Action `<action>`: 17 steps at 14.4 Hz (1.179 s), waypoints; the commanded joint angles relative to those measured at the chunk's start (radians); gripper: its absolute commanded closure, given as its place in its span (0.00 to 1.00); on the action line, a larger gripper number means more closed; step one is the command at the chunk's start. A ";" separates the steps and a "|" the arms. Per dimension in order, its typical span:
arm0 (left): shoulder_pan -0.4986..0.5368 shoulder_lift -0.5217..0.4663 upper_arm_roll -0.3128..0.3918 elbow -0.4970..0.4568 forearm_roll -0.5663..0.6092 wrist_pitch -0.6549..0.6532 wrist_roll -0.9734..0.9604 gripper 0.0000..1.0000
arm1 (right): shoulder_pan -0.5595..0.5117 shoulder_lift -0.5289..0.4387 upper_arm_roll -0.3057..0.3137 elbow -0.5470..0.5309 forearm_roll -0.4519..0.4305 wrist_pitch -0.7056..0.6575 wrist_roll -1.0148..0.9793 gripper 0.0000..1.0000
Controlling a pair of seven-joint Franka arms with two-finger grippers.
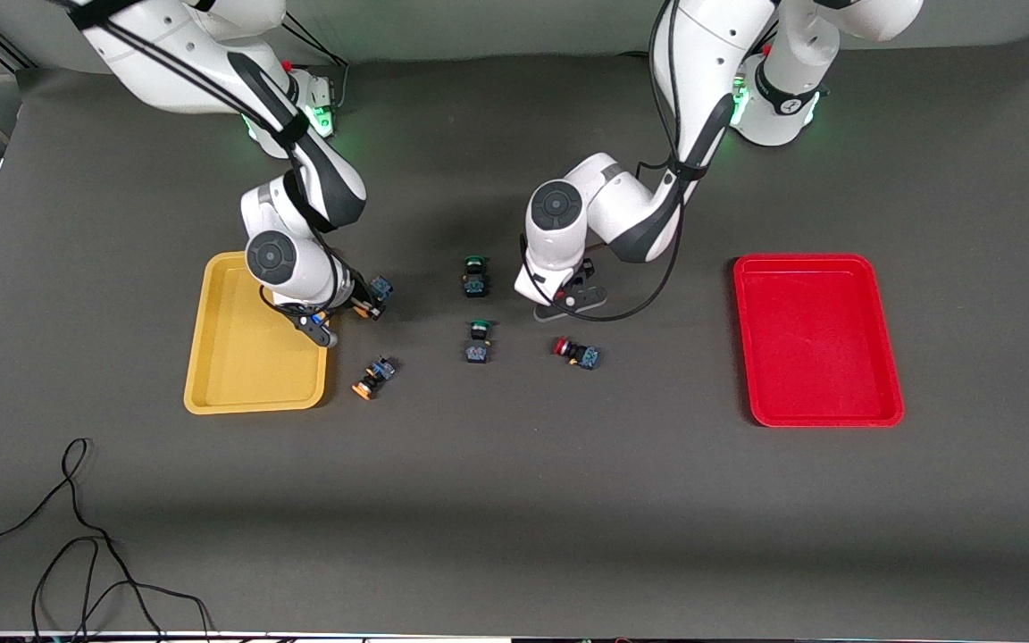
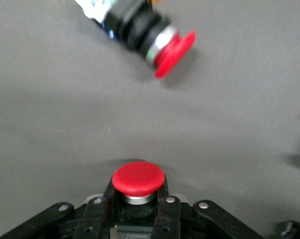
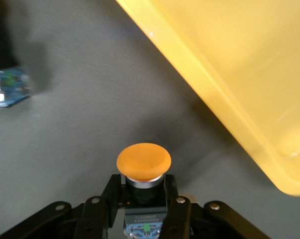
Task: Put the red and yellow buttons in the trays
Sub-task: 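Carry the yellow button into the yellow tray while the left gripper carries the red button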
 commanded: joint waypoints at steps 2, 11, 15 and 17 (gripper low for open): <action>0.075 -0.149 -0.010 0.048 -0.019 -0.219 0.090 0.94 | -0.014 -0.176 -0.004 -0.009 -0.004 -0.122 -0.001 0.77; 0.541 -0.479 0.001 -0.187 -0.070 -0.501 0.900 0.95 | -0.067 -0.181 -0.374 -0.031 0.019 -0.179 -0.575 0.79; 0.693 -0.406 0.002 -0.288 -0.021 -0.280 1.058 0.95 | -0.067 -0.130 -0.388 -0.100 0.082 -0.064 -0.626 0.79; 0.704 -0.336 0.002 -0.369 0.017 -0.071 1.060 0.95 | -0.066 -0.112 -0.388 -0.109 0.083 -0.046 -0.626 0.79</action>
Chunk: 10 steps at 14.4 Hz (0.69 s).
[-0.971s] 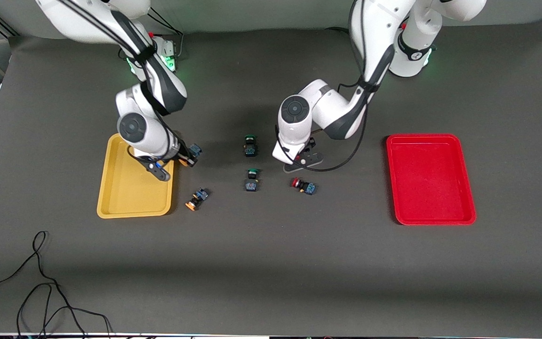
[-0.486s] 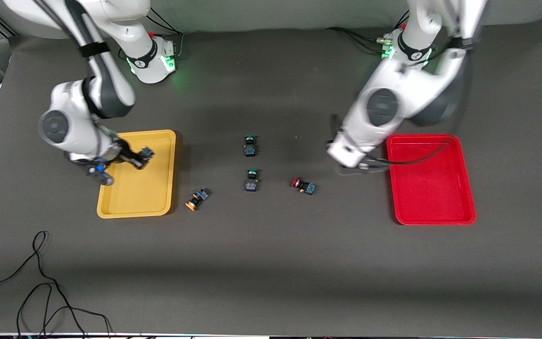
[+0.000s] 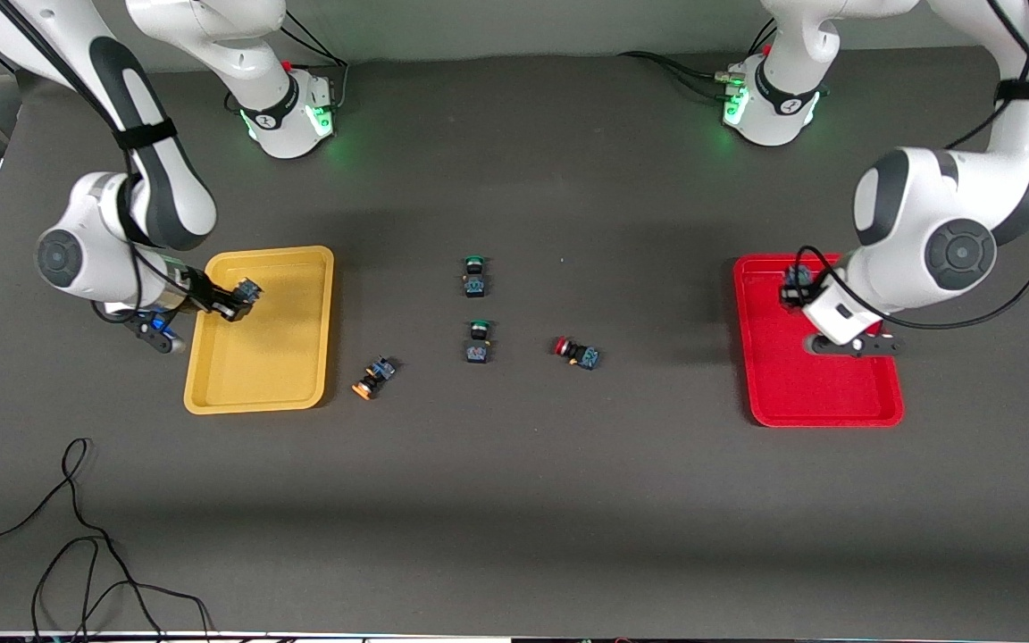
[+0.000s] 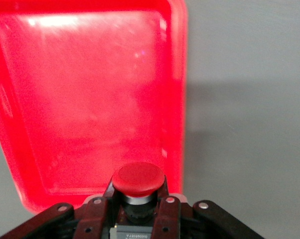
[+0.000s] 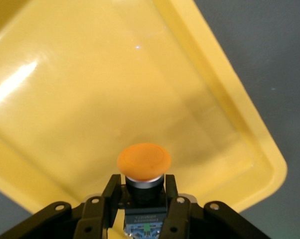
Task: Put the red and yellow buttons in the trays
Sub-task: 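Carry the yellow button into the yellow tray while the left gripper carries the red button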
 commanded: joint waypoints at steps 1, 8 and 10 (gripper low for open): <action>0.000 0.101 -0.015 -0.102 0.034 0.261 0.007 0.95 | 0.008 0.023 -0.002 -0.013 0.035 0.038 -0.023 0.79; 0.004 0.117 -0.007 -0.026 0.055 0.199 0.010 0.00 | 0.014 0.082 -0.002 -0.013 0.074 0.064 -0.023 0.34; 0.003 0.070 -0.010 0.086 0.054 -0.020 0.007 0.00 | 0.014 0.092 -0.002 -0.012 0.074 0.071 -0.023 0.00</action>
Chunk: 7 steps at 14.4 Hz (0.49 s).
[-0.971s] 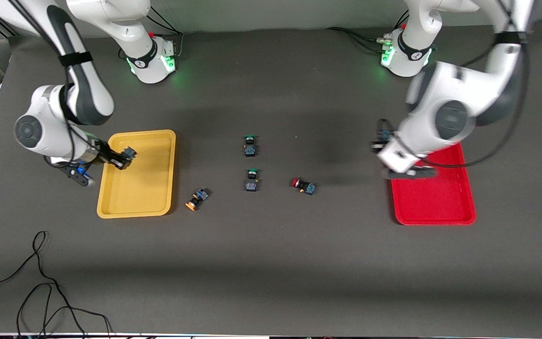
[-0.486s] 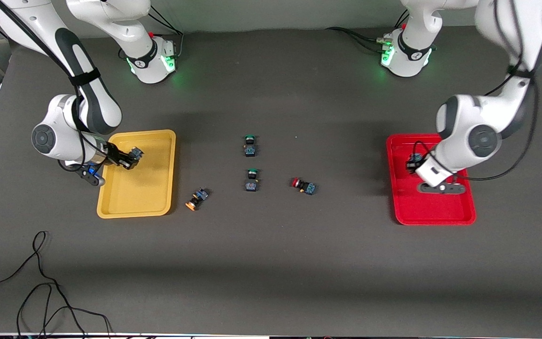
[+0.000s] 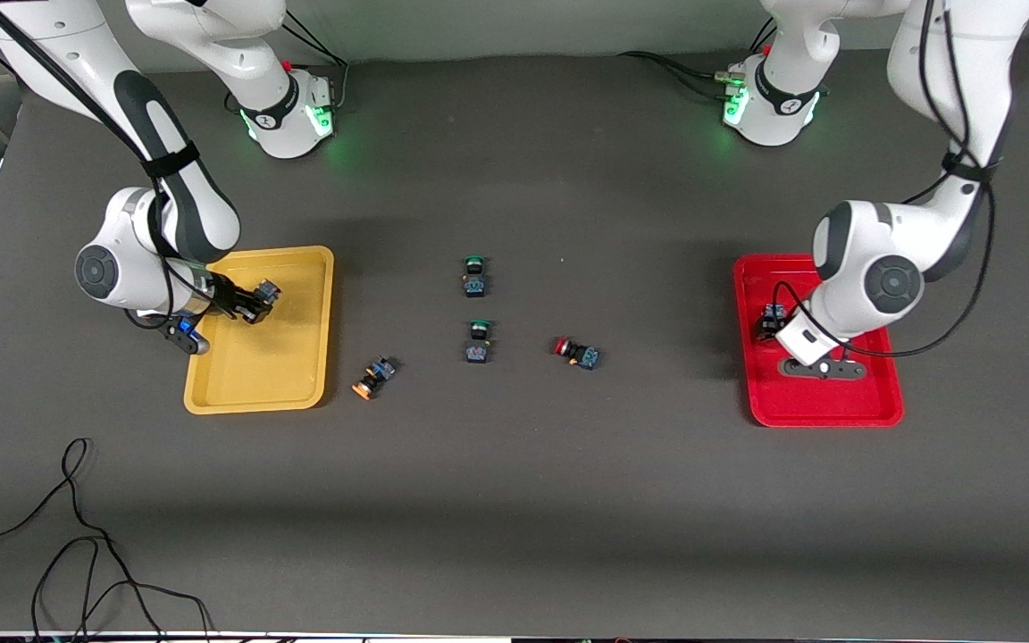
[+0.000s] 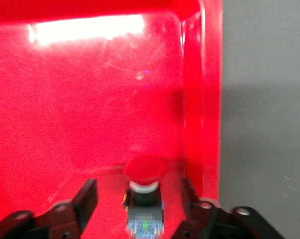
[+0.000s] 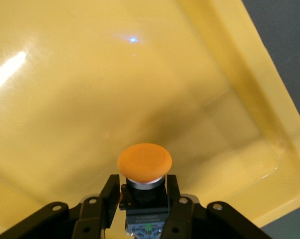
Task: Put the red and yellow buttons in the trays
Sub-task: 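Open both grippers to release the buttons into the trays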
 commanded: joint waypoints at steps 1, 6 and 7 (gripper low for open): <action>-0.001 -0.085 -0.004 0.149 0.010 -0.286 -0.004 0.00 | 0.006 0.005 -0.004 0.001 0.022 0.011 -0.023 0.00; -0.104 -0.079 -0.031 0.307 -0.062 -0.407 -0.270 0.00 | 0.009 -0.084 0.007 0.030 0.021 -0.045 -0.009 0.00; -0.147 -0.062 -0.035 0.333 -0.080 -0.397 -0.374 0.00 | 0.010 -0.101 0.021 0.053 0.021 -0.056 -0.009 0.00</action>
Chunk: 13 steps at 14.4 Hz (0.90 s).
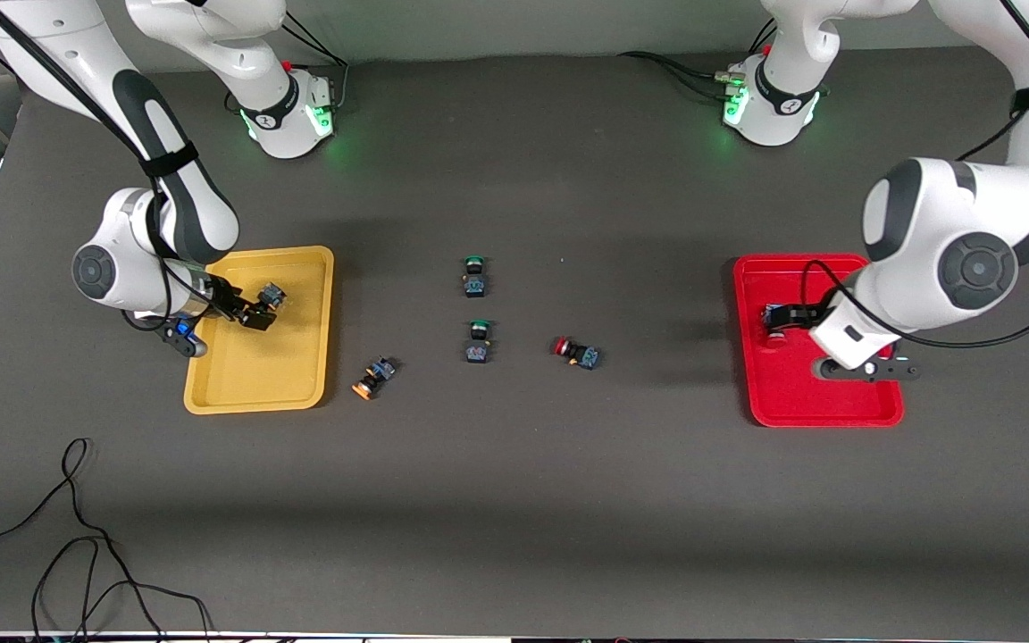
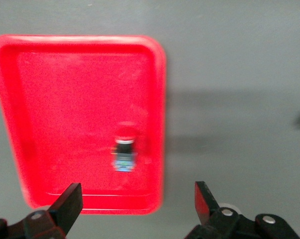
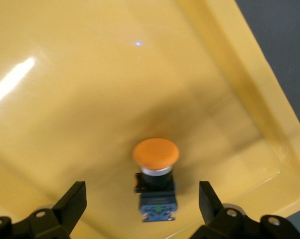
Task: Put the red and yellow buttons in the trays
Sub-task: 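Grasp another yellow button with the right gripper while the left gripper grasps a red one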
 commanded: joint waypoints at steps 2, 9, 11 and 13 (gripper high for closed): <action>-0.190 0.121 -0.005 0.128 -0.059 0.034 -0.462 0.00 | 0.007 -0.072 0.057 0.084 0.017 -0.051 -0.007 0.00; -0.402 0.400 0.000 0.257 -0.044 0.294 -1.172 0.00 | 0.019 0.020 0.182 0.403 0.004 -0.166 0.140 0.00; -0.416 0.464 0.003 0.257 -0.026 0.346 -1.190 0.00 | 0.019 0.063 0.248 0.455 -0.065 -0.166 0.221 0.00; -0.422 0.500 0.003 0.254 0.006 0.402 -1.264 0.00 | 0.022 0.117 0.322 0.498 -0.154 -0.163 0.346 0.00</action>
